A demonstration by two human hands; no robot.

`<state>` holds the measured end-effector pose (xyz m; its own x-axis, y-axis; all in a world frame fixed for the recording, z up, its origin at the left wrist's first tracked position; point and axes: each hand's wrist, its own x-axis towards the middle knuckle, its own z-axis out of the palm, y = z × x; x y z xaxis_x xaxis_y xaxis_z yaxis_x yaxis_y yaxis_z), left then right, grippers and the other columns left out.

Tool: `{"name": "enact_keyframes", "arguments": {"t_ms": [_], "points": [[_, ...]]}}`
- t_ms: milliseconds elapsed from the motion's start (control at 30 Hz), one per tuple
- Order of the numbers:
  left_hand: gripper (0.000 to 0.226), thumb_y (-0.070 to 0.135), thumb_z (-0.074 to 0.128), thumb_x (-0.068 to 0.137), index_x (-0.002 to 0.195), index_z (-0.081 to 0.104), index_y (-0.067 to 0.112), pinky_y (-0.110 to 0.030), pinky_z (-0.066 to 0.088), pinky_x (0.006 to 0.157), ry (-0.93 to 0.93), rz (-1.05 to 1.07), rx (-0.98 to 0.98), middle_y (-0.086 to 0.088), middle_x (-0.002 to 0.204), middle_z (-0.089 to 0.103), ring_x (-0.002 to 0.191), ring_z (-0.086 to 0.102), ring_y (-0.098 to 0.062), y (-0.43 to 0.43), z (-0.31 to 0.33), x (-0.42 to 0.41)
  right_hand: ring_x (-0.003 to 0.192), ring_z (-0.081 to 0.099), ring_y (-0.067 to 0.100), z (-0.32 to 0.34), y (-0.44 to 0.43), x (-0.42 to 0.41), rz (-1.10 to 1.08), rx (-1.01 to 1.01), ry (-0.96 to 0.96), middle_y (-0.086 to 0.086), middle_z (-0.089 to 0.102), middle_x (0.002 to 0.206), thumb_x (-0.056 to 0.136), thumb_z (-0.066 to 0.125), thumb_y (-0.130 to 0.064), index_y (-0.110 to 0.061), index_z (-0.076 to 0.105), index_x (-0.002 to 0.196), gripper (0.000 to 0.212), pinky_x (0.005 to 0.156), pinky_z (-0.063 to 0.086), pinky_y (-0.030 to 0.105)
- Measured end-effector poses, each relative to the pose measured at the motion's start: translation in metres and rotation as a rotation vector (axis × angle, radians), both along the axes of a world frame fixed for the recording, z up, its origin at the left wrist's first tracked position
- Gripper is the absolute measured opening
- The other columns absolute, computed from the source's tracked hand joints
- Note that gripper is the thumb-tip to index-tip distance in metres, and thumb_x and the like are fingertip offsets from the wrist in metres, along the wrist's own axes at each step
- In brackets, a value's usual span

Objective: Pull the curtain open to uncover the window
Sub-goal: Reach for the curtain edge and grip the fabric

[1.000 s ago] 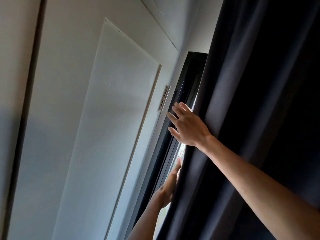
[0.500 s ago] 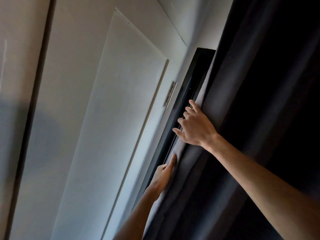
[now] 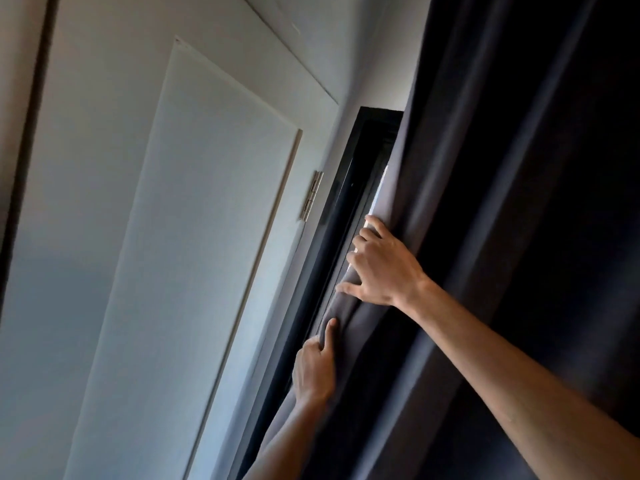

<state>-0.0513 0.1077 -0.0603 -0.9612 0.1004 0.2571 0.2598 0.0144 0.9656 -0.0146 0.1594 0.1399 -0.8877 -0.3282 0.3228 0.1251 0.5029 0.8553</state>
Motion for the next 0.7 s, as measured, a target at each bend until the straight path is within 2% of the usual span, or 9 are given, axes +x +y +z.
{"name": "enact_keyframes", "arguments": {"t_ms": [100,233,367,433,500,567,633,700], "points": [[0.084,0.075,0.024,0.088,0.073,0.068,0.004,-0.038,0.042,0.065,0.086,0.112,-0.121,-0.015,0.081,0.073,0.082,0.068,-0.033,0.009,0.001,0.015,0.114,0.059,0.031,0.001,0.011,0.019,0.014,-0.006,0.001,0.014,0.073,0.104,0.082,0.048,-0.076,-0.011,0.076,0.099,0.074,0.122,0.02,0.047],[0.094,0.086,0.011,0.076,0.053,0.052,0.005,-0.034,0.037,0.058,0.195,0.135,-0.206,-0.014,0.066,0.064,0.059,0.056,-0.027,0.025,-0.004,0.031,0.115,0.059,0.033,0.001,0.034,0.055,0.016,-0.034,-0.012,0.015,0.072,0.106,0.084,0.048,-0.074,-0.01,0.074,0.101,0.071,0.121,0.022,0.049],[0.098,0.089,0.0,0.073,0.049,0.049,0.008,-0.037,0.043,0.053,0.275,0.111,-0.242,-0.019,0.061,0.068,0.059,0.065,-0.034,0.056,-0.003,0.052,0.117,0.057,0.033,0.003,0.065,0.095,-0.029,-0.03,0.019,0.015,0.071,0.109,0.085,0.045,-0.075,-0.012,0.074,0.103,0.072,0.12,0.021,0.05],[0.098,0.086,0.003,0.077,0.05,0.053,0.006,-0.04,0.048,0.055,0.305,0.062,-0.258,-0.02,0.063,0.069,0.062,0.067,-0.037,0.076,-0.001,0.071,0.112,0.059,0.032,0.006,0.084,0.119,-0.051,-0.034,0.035,0.014,0.072,0.101,0.085,0.043,-0.076,-0.012,0.076,0.099,0.073,0.119,0.024,0.05],[0.099,0.081,0.007,0.078,0.061,0.064,0.002,-0.04,0.048,0.06,0.32,0.009,-0.276,-0.022,0.071,0.072,0.07,0.068,-0.039,0.094,0.004,0.095,0.108,0.058,0.032,0.008,0.104,0.145,-0.099,-0.027,0.038,0.013,0.071,0.096,0.085,0.038,-0.077,-0.012,0.076,0.095,0.076,0.117,0.026,0.049],[0.098,0.079,0.009,0.078,0.068,0.068,0.001,-0.04,0.048,0.064,0.334,-0.044,-0.301,-0.023,0.078,0.074,0.077,0.069,-0.041,0.113,0.01,0.119,0.104,0.058,0.032,0.011,0.124,0.174,-0.113,-0.026,0.044,0.013,0.071,0.093,0.086,0.04,-0.076,-0.011,0.075,0.092,0.075,0.115,0.029,0.049],[0.087,0.074,0.02,0.086,0.064,0.065,0.003,-0.041,0.046,0.066,0.349,-0.106,-0.313,-0.024,0.081,0.073,0.081,0.068,-0.042,0.129,0.017,0.144,0.1,0.057,0.031,0.013,0.145,0.205,-0.122,-0.033,0.062,0.011,0.069,0.09,0.087,0.039,-0.076,-0.011,0.074,0.092,0.074,0.114,0.03,0.048],[0.071,0.064,0.032,0.094,0.053,0.052,0.01,-0.039,0.04,0.064,0.362,-0.173,-0.31,-0.024,0.079,0.073,0.08,0.067,-0.042,0.144,0.023,0.17,0.097,0.055,0.03,0.015,0.165,0.236,-0.125,-0.047,0.086,0.009,0.066,0.086,0.088,0.035,-0.077,-0.012,0.072,0.091,0.075,0.114,0.03,0.047]]}}
